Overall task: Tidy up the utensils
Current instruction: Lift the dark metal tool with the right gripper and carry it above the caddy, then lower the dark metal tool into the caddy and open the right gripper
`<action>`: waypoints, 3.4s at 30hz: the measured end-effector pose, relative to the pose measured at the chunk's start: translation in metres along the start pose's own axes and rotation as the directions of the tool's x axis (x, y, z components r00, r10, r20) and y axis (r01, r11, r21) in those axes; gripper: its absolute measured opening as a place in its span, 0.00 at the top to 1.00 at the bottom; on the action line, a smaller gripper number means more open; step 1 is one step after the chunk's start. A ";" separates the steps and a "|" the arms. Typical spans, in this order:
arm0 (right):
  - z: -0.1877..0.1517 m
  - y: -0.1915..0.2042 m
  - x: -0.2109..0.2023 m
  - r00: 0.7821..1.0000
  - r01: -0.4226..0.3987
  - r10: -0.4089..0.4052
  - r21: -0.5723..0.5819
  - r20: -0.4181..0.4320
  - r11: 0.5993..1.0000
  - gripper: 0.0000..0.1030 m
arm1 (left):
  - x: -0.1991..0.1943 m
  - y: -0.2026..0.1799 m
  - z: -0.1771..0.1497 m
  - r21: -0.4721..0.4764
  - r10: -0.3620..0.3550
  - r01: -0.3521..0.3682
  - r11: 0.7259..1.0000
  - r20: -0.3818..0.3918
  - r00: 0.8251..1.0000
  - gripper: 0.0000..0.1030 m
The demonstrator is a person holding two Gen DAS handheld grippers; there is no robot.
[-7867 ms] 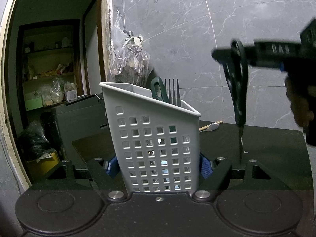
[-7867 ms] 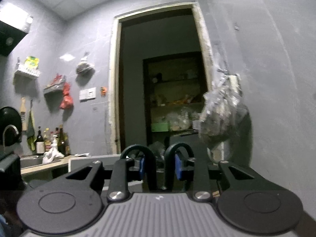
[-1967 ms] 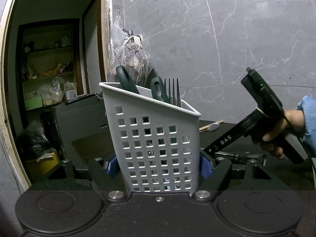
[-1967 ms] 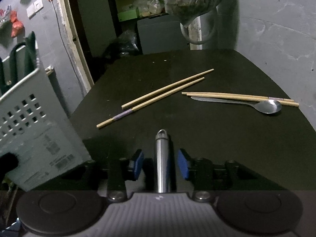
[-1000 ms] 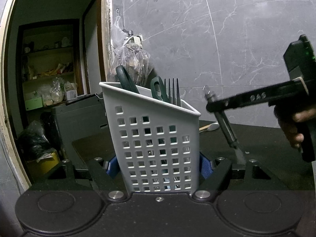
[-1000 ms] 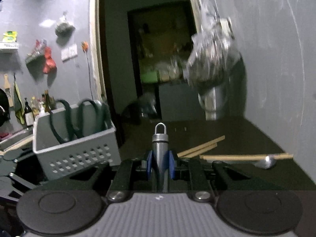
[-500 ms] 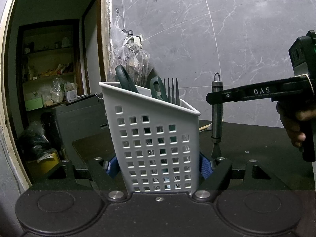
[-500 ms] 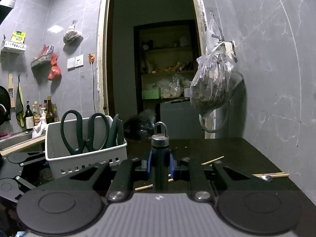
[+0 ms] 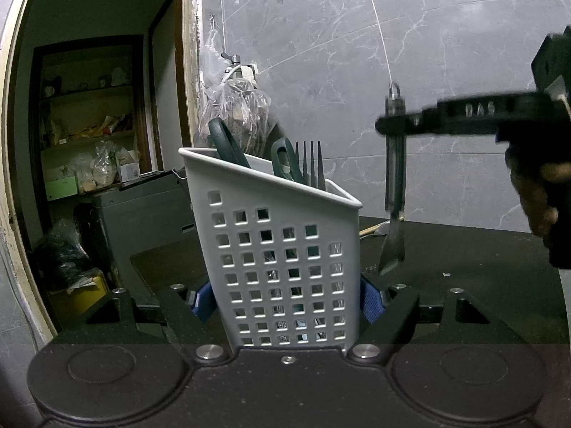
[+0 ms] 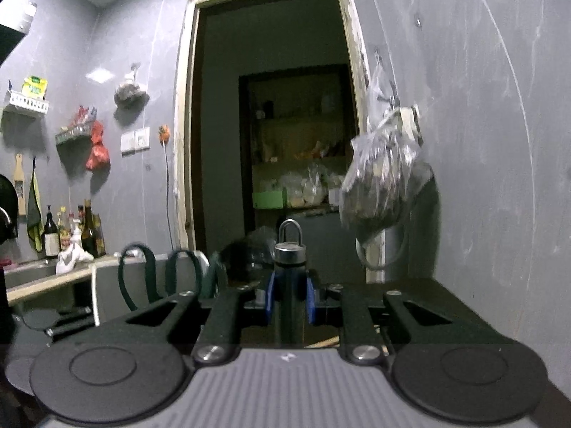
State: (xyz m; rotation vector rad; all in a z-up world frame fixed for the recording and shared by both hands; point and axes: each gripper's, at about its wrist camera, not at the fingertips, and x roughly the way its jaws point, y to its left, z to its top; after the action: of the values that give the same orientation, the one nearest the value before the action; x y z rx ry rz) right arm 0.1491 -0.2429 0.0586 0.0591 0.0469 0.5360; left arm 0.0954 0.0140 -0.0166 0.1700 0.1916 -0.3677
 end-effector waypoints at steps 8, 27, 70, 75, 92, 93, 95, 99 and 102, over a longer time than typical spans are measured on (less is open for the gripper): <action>0.024 0.011 -0.013 0.994 -0.025 0.028 -0.030 0.104 0.999 0.81 | 0.000 0.000 0.000 0.000 0.000 0.000 1.000 0.000 1.000 0.24; 0.067 0.050 -0.016 0.957 -0.142 0.168 -0.125 0.235 0.982 0.81 | 0.000 0.000 0.000 0.001 0.000 0.000 1.000 0.000 1.000 0.24; 0.012 0.061 0.060 0.955 -0.297 0.297 -0.008 -0.008 0.955 0.80 | -0.001 0.000 -0.001 0.004 0.005 -0.005 1.000 0.000 1.000 0.24; 0.005 0.060 0.062 0.955 -0.295 0.295 0.001 -0.030 0.955 0.80 | -0.001 0.000 -0.001 0.005 0.007 -0.007 1.000 0.001 1.000 0.24; 0.001 0.057 0.062 0.959 -0.279 0.280 0.013 -0.046 0.960 0.62 | -0.001 0.001 -0.001 0.004 0.006 -0.006 1.000 0.001 1.000 0.24; 0.001 0.057 0.062 0.959 -0.280 0.280 0.016 -0.042 0.960 0.58 | -0.001 0.001 -0.001 0.002 0.006 -0.006 1.000 0.001 1.000 0.24; 0.002 0.055 0.060 0.959 -0.281 0.282 0.019 -0.031 0.959 0.47 | -0.001 0.001 -0.001 0.001 0.005 -0.005 1.000 0.004 1.000 0.24; 0.003 0.045 0.052 0.949 -0.314 0.315 0.059 0.002 0.947 0.33 | -0.002 0.000 -0.001 0.003 0.004 -0.004 1.000 0.006 1.000 0.24; 0.005 0.033 0.043 0.947 -0.320 0.316 0.100 0.051 0.942 0.15 | -0.002 0.000 -0.002 0.003 0.004 -0.004 1.000 0.006 1.000 0.24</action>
State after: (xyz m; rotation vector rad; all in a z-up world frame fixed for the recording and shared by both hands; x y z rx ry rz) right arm 0.1689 -0.1926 0.0647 0.1832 0.0332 0.8562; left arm 0.0930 0.0151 -0.0176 0.1726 0.1847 -0.3647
